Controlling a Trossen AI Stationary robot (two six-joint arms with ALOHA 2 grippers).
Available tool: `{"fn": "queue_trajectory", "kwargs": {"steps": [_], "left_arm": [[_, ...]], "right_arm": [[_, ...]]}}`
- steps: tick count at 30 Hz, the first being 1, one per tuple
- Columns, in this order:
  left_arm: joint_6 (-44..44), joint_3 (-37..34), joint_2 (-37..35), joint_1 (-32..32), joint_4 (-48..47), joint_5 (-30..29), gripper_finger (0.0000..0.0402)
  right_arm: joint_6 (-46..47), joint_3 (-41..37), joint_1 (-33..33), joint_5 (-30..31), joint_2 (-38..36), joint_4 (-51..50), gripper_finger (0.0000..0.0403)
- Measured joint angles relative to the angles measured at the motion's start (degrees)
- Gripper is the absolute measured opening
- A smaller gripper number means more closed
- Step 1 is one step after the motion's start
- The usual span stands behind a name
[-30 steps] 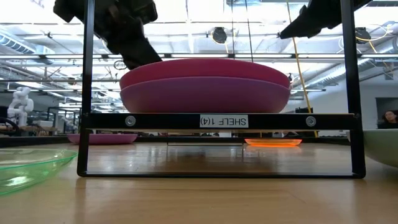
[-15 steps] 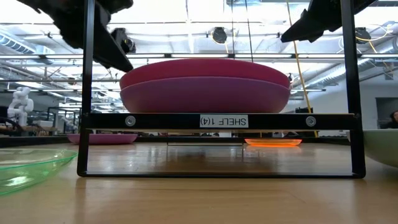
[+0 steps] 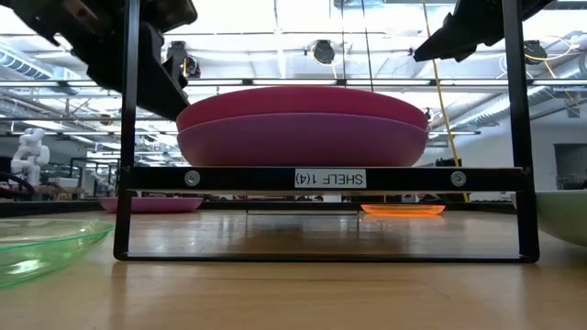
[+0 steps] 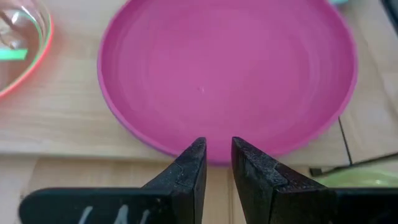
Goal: Place and stack plates onto a shelf
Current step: Stack the small orange plate on top of the small green plate on the shelf
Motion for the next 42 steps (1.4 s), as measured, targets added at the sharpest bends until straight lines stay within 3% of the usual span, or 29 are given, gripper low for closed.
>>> {"fn": "queue_trajectory", "kwargs": {"steps": [19,30,36,42], "left_arm": [[-2.45,-0.04,1.36,-0.75,0.88,-5.62,0.0081],[2.32,-0.04,1.36,-0.91,5.94,-8.92,0.0081],[2.91,-0.04,1.34,-0.06,5.91,-10.02,0.0081],[2.6,-0.04,1.34,-0.15,5.91,-10.31,0.0081]], "right_arm": [[-0.52,0.0,0.0,-0.02,0.0,-0.02,0.0073],[-0.67,0.0,-0.19,0.37,0.0,-0.03,0.0073],[0.48,-1.78,-2.55,0.88,0.0,1.13,0.0073],[1.92,-5.78,-8.38,5.68,1.65,1.05,0.0073]]}}
